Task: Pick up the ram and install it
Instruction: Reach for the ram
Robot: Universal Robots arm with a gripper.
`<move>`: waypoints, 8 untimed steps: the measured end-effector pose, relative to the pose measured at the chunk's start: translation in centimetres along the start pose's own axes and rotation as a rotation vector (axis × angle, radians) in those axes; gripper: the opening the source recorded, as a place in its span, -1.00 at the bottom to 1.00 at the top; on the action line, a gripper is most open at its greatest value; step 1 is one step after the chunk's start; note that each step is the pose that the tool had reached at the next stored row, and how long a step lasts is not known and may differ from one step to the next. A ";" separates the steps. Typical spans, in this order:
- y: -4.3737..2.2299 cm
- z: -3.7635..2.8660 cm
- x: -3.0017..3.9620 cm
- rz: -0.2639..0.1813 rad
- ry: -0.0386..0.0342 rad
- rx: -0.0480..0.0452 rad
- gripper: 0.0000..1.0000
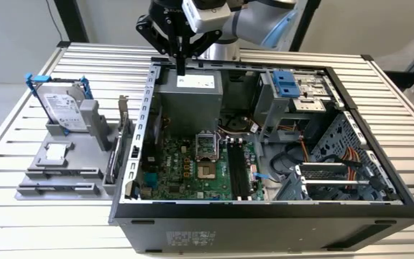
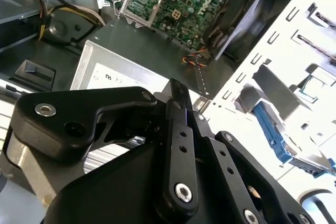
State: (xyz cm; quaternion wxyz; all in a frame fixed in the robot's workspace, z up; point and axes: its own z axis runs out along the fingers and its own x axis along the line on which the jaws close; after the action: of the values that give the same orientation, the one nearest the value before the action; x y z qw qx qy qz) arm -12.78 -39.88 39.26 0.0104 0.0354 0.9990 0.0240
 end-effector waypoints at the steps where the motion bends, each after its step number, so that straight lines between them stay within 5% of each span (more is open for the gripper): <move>1: 0.00 0.00 0.07 0.000 0.0000 -0.0001 -1.00; 8: -0.04 -0.02 0.57 0.000 0.0000 0.0000 -1.00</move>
State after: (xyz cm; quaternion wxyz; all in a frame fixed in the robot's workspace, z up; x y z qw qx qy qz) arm -13.36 -39.88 39.26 0.0103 0.0354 0.9990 0.0240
